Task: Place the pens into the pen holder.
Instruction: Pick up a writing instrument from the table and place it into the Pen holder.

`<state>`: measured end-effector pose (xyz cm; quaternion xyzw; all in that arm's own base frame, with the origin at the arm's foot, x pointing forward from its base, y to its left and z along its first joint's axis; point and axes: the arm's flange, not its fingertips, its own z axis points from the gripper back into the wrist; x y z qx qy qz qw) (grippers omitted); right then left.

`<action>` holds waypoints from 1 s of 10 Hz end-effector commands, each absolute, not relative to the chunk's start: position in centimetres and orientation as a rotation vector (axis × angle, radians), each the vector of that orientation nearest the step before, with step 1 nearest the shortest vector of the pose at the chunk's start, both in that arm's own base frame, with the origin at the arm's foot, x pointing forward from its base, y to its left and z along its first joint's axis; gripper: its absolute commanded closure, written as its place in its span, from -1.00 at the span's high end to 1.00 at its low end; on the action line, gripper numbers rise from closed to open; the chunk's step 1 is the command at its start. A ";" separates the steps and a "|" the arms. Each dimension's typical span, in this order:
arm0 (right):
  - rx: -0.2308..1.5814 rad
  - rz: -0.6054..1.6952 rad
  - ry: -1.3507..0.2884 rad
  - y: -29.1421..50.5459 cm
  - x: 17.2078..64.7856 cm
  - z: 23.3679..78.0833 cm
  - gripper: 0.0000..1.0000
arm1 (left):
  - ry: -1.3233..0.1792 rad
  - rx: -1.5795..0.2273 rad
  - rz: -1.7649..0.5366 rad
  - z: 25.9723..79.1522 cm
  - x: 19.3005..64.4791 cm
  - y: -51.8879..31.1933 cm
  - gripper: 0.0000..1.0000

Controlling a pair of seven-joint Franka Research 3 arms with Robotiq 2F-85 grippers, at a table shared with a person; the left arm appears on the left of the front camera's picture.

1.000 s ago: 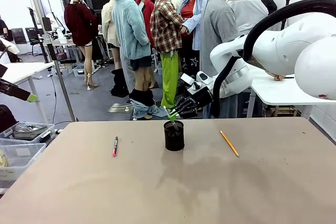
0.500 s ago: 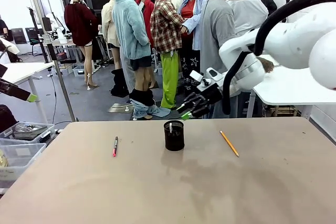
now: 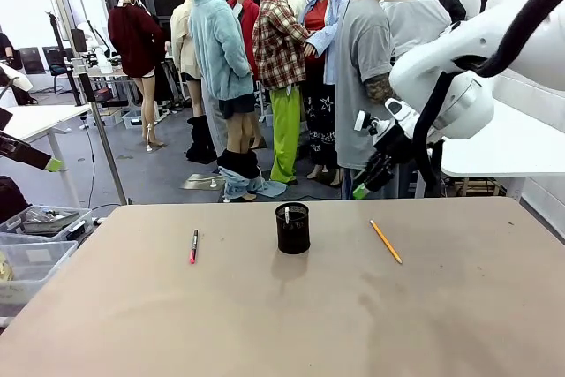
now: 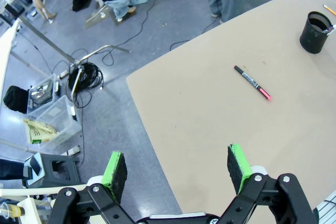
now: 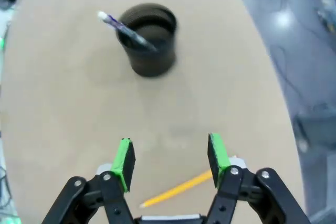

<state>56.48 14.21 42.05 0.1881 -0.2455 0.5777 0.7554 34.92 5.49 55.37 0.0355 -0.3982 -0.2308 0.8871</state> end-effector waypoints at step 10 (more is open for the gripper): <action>-0.033 0.656 0.101 19.7 60.4 39.2 0.41 | -0.829 0.075 -0.457 55.4 34.9 5.5 1.00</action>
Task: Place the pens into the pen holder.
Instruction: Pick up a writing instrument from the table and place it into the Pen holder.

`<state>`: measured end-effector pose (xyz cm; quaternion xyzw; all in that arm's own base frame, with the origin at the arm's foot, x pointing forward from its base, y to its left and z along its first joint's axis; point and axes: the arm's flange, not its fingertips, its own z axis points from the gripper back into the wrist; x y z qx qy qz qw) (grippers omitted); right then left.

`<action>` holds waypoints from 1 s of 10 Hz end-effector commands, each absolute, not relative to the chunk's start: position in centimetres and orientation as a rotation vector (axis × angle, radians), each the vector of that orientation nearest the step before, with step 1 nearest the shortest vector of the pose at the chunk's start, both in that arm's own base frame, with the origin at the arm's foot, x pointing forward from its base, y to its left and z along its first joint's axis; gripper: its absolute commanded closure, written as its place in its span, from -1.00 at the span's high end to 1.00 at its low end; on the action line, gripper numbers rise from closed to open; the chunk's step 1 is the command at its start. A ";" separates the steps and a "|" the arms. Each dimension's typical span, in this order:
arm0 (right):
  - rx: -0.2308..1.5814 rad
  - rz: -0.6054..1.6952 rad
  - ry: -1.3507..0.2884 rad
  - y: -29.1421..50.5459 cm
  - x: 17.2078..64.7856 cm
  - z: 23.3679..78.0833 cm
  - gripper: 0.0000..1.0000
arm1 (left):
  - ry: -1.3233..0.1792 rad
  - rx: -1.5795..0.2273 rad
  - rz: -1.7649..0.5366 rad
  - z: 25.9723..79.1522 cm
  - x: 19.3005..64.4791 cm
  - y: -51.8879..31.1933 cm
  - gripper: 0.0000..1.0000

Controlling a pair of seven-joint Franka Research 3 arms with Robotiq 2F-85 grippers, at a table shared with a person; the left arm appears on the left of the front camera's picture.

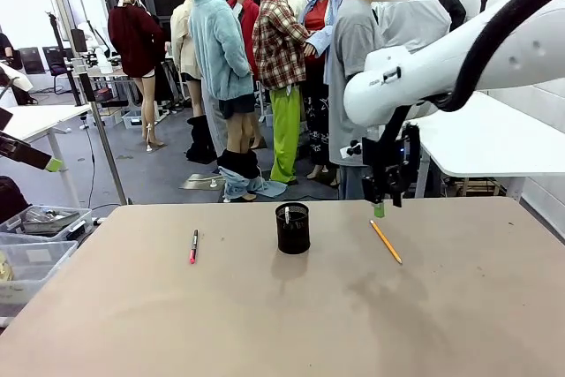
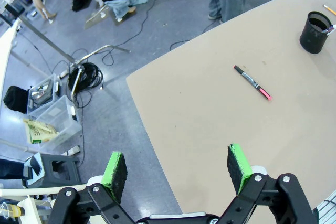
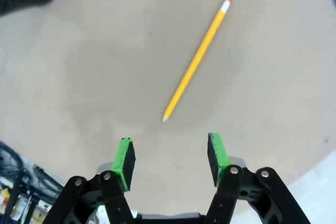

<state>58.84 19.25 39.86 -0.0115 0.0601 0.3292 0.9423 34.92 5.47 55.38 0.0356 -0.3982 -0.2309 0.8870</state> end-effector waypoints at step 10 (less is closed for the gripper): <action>-0.048 0.489 0.021 18.0 60.4 30.4 0.41 | -0.829 0.075 -0.457 55.4 34.9 5.5 1.00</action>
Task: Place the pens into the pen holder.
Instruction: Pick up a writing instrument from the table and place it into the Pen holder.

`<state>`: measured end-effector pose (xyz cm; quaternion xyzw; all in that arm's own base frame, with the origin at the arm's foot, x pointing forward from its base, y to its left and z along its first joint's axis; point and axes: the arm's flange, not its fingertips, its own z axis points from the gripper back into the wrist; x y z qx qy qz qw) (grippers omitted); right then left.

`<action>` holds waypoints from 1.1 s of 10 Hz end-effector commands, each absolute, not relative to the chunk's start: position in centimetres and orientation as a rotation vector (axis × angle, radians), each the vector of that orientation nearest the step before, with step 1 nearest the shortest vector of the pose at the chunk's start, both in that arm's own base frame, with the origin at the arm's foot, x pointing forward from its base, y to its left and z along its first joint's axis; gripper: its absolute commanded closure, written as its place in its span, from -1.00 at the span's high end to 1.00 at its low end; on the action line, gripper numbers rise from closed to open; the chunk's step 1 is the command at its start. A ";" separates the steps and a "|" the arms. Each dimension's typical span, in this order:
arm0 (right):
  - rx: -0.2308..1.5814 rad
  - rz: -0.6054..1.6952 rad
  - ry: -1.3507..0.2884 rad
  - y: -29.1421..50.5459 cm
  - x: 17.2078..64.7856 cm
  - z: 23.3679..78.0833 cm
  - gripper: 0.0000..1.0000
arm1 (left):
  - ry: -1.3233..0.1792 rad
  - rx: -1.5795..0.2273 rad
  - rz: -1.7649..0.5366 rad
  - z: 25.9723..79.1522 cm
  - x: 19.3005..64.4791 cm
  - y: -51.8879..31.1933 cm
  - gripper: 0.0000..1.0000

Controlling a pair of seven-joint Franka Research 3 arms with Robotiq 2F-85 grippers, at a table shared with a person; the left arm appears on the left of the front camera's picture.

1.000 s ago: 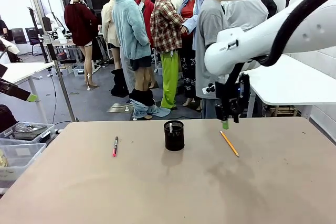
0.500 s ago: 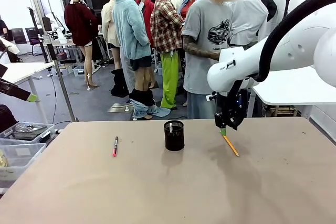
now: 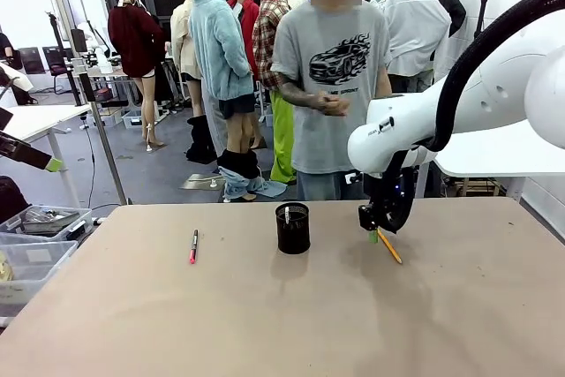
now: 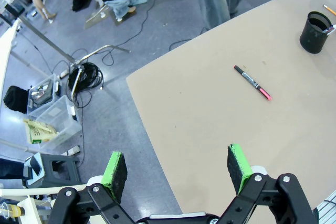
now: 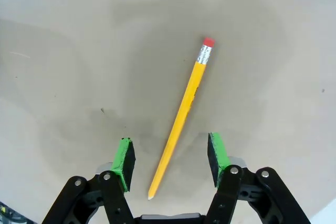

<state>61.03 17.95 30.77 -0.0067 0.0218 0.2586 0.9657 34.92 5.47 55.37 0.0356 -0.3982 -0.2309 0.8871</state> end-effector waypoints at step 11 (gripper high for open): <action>-0.047 0.482 0.087 17.0 60.6 28.2 -1.00 | -0.829 0.075 -0.457 55.4 34.9 5.5 1.00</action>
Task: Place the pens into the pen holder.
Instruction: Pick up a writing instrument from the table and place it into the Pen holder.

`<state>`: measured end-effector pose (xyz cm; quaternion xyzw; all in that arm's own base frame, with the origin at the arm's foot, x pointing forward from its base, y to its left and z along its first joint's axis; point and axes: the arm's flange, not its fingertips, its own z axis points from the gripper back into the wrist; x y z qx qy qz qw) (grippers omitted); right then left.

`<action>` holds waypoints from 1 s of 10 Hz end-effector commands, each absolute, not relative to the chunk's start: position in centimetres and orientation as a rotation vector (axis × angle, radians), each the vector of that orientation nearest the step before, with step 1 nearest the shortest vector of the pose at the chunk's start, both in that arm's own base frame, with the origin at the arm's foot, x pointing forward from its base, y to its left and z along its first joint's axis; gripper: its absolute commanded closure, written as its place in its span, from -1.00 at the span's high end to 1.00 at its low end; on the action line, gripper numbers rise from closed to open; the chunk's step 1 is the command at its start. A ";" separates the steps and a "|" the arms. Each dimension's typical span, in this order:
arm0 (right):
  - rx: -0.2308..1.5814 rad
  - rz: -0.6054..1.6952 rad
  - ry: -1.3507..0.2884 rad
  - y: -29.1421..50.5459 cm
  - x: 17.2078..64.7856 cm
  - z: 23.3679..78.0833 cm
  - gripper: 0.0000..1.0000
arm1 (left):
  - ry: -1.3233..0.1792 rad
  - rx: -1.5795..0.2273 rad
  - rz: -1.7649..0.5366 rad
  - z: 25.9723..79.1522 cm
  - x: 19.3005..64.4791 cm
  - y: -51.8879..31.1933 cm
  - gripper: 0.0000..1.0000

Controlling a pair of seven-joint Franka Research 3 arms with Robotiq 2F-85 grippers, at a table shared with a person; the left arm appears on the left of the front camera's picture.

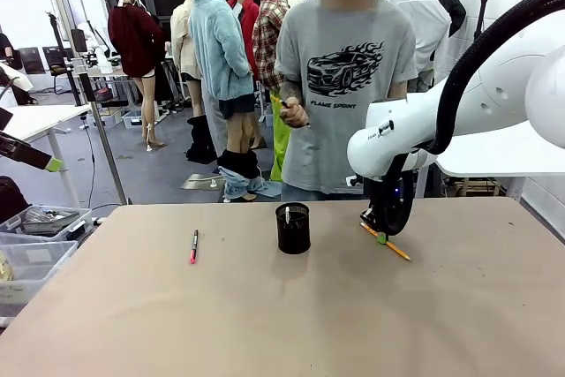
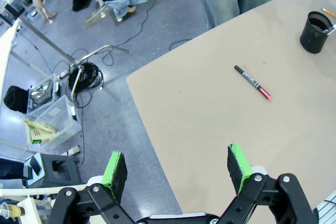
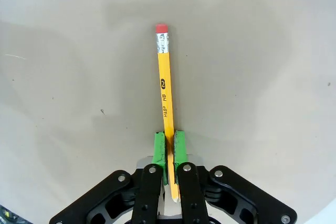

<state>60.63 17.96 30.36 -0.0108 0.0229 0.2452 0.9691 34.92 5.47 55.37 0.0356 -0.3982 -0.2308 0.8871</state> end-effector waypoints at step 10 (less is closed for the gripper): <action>0.531 1.417 -0.617 14.0 53.5 37.3 -1.00 | -0.829 0.075 -0.457 55.4 34.9 5.5 1.00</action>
